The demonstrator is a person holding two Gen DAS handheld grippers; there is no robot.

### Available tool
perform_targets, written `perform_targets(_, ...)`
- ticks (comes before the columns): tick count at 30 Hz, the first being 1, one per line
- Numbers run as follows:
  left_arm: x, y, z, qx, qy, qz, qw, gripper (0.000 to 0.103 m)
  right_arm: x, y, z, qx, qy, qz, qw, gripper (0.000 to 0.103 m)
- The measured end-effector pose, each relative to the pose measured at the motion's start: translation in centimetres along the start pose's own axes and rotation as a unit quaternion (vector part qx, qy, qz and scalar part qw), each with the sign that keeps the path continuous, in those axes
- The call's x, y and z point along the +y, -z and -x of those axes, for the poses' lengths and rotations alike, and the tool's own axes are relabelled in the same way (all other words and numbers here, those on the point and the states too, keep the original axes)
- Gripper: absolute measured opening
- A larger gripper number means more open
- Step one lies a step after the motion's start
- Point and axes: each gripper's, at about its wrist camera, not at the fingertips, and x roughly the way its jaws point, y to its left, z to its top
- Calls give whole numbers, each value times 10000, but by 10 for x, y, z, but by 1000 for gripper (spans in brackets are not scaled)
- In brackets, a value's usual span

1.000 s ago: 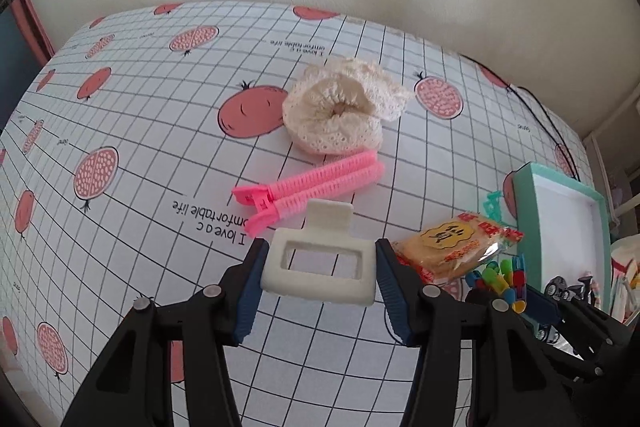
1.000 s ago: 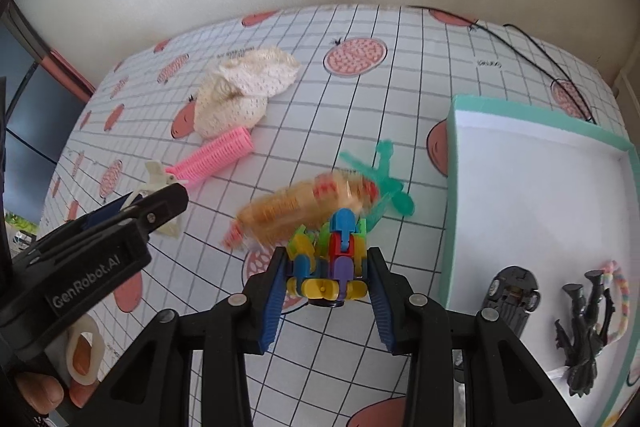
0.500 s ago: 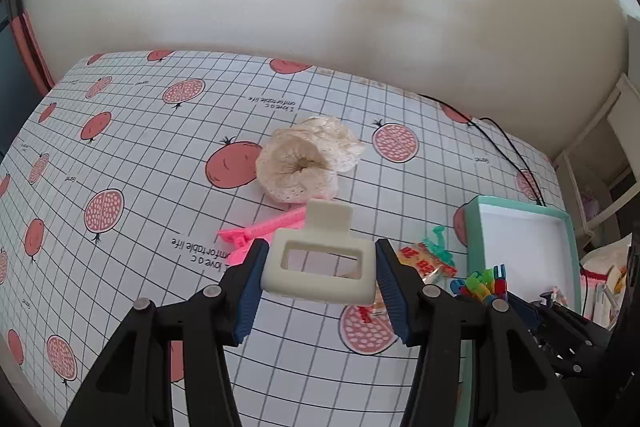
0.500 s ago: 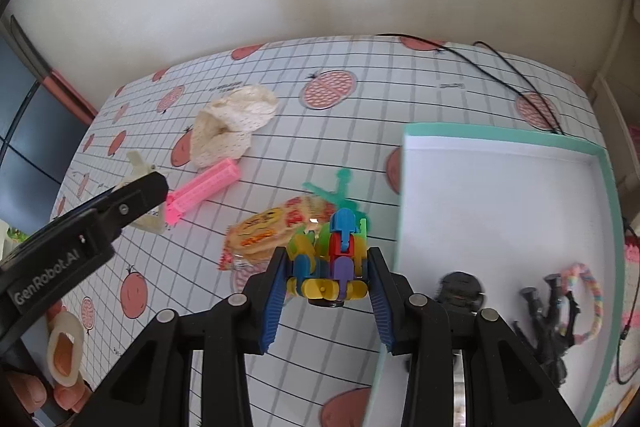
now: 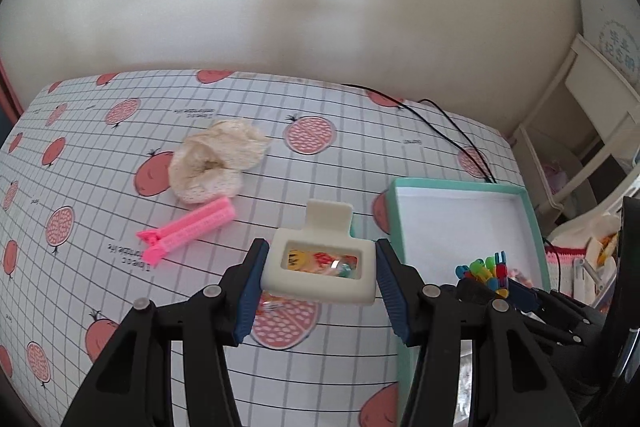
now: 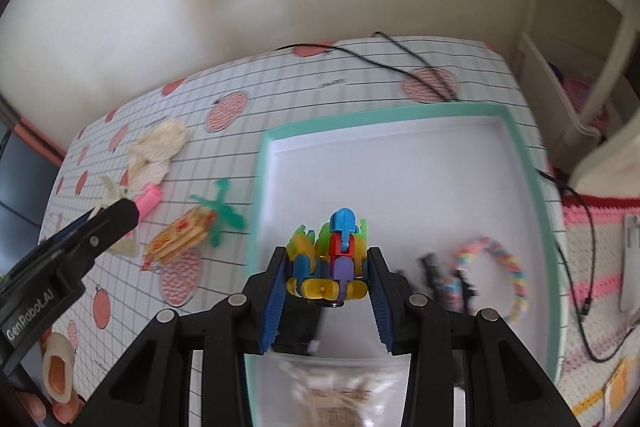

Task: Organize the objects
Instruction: 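Carry the block toy and claw clip over the teal tray with both tools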

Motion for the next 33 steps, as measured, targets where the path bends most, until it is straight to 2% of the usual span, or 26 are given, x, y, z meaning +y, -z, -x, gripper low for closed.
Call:
perform_targets(14,-66,6,-14,-149,236,-680,9973,55,-67,-2,14,-438,220,-721,9962,41)
perform_targets(24,-92,11,-57,-8,523,-810,9953,55,-84,-7,-8,-484,269,-836,9950,41)
perform_targets(33,-104,8,-88,78,613,-858,9944,55,-90,-14,-28,-417,358,-863,9948,41)
